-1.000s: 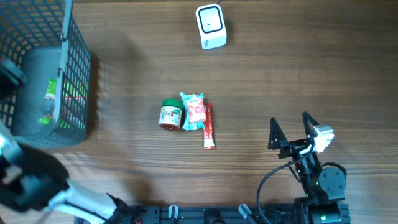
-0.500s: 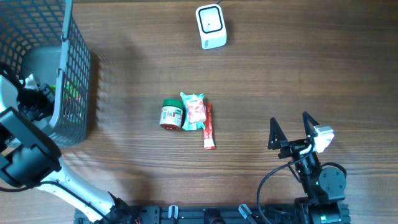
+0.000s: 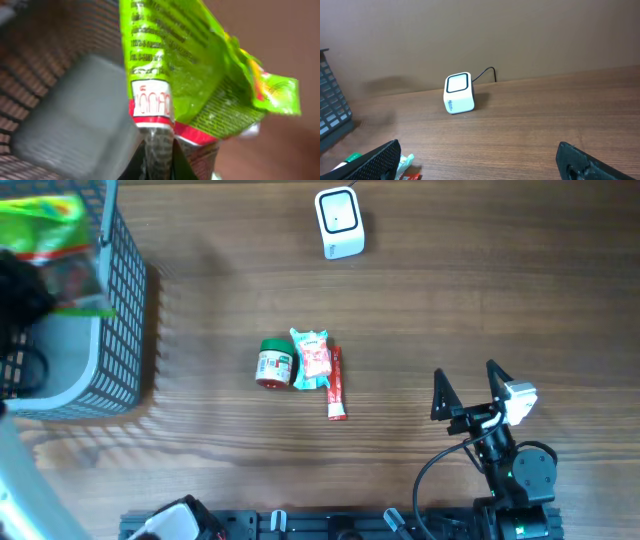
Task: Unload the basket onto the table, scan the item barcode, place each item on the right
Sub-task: 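Grasp the green snack packet in the basket with the left gripper, then place the green snack packet left of the jar on the table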
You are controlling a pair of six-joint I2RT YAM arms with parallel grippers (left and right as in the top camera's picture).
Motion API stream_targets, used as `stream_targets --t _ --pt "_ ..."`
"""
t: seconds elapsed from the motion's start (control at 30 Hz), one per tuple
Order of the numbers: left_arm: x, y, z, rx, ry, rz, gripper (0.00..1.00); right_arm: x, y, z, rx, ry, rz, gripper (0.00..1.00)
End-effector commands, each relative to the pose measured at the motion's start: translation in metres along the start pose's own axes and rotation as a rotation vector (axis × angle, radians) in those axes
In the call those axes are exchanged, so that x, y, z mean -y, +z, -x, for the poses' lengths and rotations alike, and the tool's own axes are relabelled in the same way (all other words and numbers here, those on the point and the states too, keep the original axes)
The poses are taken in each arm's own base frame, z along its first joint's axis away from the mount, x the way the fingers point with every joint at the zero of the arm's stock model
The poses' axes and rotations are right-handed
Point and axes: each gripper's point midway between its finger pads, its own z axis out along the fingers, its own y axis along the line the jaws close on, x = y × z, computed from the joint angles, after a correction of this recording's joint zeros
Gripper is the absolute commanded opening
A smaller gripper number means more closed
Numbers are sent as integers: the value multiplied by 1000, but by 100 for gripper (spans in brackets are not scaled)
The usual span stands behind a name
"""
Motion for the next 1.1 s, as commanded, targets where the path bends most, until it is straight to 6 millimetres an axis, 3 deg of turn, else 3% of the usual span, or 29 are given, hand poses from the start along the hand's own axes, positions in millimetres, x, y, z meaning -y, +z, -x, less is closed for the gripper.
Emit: stream_targets --t 0.0,0.03,0.17,0.2,0.23,0.3,0.33,0.4,0.5,0.63,0.73,1.07 --pt "44 45 -50 -234 84 -82 4 0 0 1 5 7 1 100" --pt "54 64 -75 -314 140 -63 4 0 0 1 5 7 1 100" --pt "62 112 -136 -490 216 -13 4 0 0 1 5 7 1 100" --pt "63 131 -162 -555 242 -6 4 0 0 1 5 7 1 100" --pt "56 151 -186 -604 273 38 4 0 0 1 5 7 1 100" --pt "27 183 -202 -577 271 197 5 0 0 1 5 7 1 100" --pt "25 196 -211 -570 259 194 5 0 0 1 5 7 1 100" --pt "32 222 -252 -633 226 94 4 0 0 1 5 7 1 100" --pt "16 242 -291 -678 220 105 5 0 0 1 5 7 1 100" --pt "11 251 -318 -712 215 85 5 0 0 1 6 7 1 100" --pt "28 250 -332 -752 179 -23 6 0 0 1 5 7 1 100" --pt "36 244 -340 -789 177 -59 7 0 0 1 5 7 1 100"
